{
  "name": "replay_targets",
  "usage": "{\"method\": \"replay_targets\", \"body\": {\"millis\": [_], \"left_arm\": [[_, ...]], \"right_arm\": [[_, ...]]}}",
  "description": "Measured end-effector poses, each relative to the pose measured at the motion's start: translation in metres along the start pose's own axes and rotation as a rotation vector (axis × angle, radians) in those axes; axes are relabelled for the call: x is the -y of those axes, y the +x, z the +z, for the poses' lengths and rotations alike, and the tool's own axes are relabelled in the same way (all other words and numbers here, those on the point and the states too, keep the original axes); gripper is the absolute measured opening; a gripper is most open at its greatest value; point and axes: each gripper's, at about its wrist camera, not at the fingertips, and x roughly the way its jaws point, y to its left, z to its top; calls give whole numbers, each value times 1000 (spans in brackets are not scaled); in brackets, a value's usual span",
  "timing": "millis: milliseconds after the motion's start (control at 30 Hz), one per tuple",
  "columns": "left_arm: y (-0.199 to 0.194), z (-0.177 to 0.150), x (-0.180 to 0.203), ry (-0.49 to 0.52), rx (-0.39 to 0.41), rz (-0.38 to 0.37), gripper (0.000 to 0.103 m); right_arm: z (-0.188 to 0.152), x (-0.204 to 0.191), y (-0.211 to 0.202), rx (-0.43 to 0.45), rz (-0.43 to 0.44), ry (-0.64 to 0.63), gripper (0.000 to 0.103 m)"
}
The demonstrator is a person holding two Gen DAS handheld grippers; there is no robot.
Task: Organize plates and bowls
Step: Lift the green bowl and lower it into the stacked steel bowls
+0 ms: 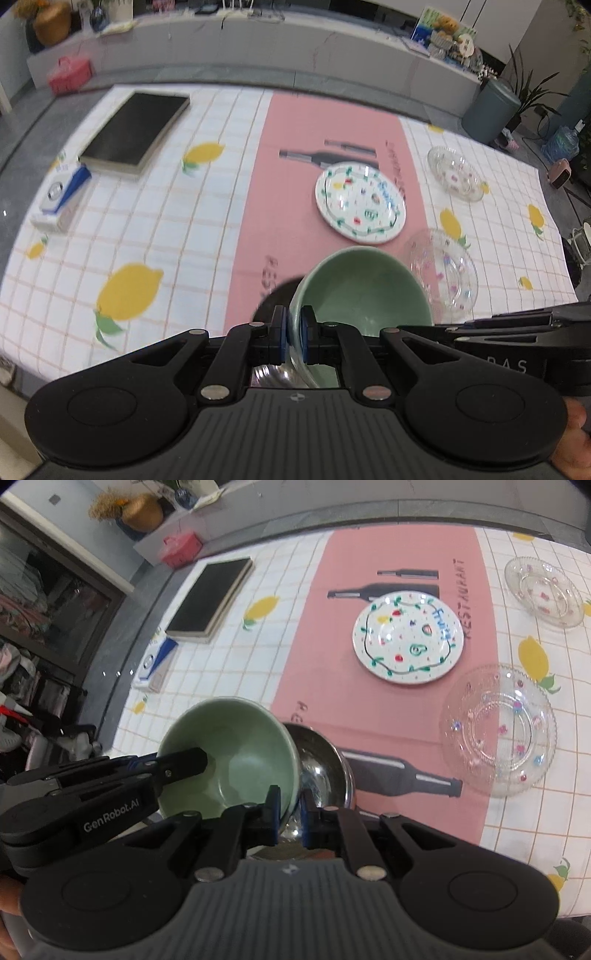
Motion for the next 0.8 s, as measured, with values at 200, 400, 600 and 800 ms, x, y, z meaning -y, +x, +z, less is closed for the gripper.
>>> {"method": "replay_targets", "body": {"millis": [200, 400, 600, 800], "left_arm": [[25, -10, -9, -25, -78, 0, 8], [42, -14, -13, -32, -116, 9, 8], [48, -14, -8, 11, -115, 44, 8], [55, -14, -4, 47, -134, 71, 8]], "right_arm": [[-1, 10, 32, -80, -11, 39, 7], [0, 14, 51, -102, -35, 40, 6], [3, 11, 61, -99, -65, 13, 5], [6, 7, 68, -108, -98, -14, 5]]}}
